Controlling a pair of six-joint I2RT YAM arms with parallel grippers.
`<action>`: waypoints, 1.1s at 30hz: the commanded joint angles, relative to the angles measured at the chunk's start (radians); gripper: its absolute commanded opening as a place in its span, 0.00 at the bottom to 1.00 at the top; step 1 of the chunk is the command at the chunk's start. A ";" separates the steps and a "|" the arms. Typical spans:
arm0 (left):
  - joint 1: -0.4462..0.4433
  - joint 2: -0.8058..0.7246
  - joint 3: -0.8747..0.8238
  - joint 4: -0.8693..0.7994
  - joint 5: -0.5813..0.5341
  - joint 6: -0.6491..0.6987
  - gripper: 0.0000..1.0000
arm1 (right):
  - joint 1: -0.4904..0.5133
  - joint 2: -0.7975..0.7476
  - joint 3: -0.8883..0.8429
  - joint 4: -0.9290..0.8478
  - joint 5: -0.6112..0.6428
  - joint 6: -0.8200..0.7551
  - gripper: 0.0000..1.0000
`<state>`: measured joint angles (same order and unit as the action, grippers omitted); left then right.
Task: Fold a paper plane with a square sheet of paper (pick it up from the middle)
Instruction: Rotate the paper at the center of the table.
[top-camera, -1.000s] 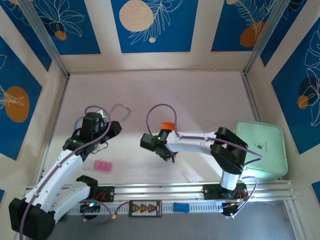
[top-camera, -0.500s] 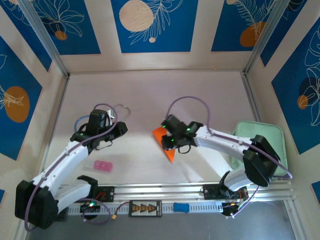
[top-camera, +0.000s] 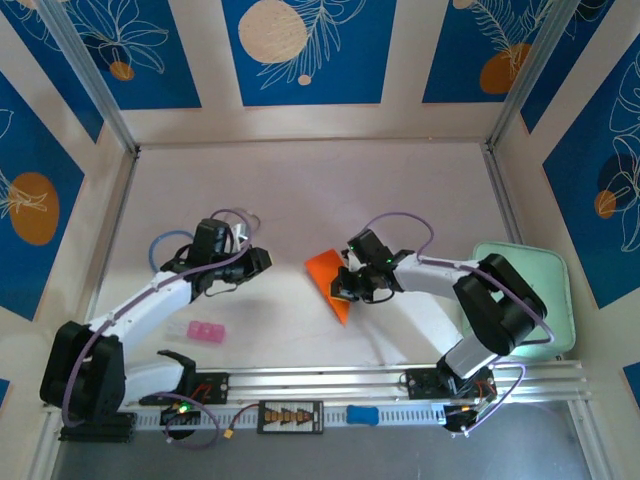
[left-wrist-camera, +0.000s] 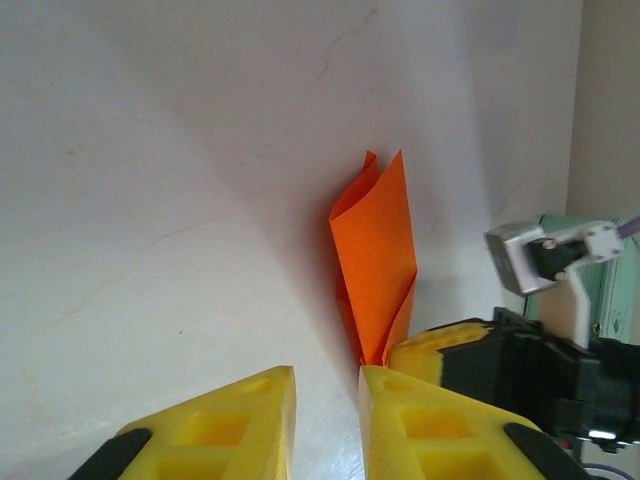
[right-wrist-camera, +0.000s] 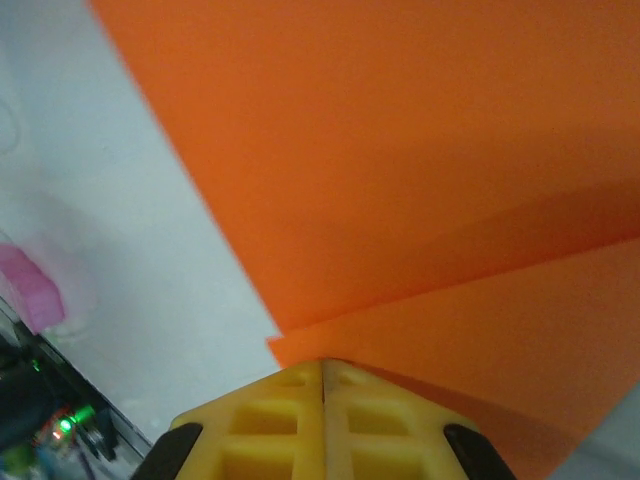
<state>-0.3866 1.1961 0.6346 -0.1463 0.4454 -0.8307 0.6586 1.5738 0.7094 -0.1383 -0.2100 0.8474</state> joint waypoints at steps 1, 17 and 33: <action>-0.019 0.031 -0.008 0.058 0.029 -0.020 0.24 | 0.002 0.023 -0.055 0.063 0.007 0.205 0.03; -0.111 0.145 0.016 0.127 0.020 -0.058 0.23 | 0.195 -0.072 -0.233 0.440 0.327 0.829 0.04; -0.311 0.443 0.228 0.208 0.035 -0.067 0.17 | -0.158 -0.503 -0.267 0.075 0.041 0.236 0.29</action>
<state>-0.6735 1.5936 0.8158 0.0273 0.4625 -0.8906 0.5465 1.0775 0.4633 0.0143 -0.0547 1.2144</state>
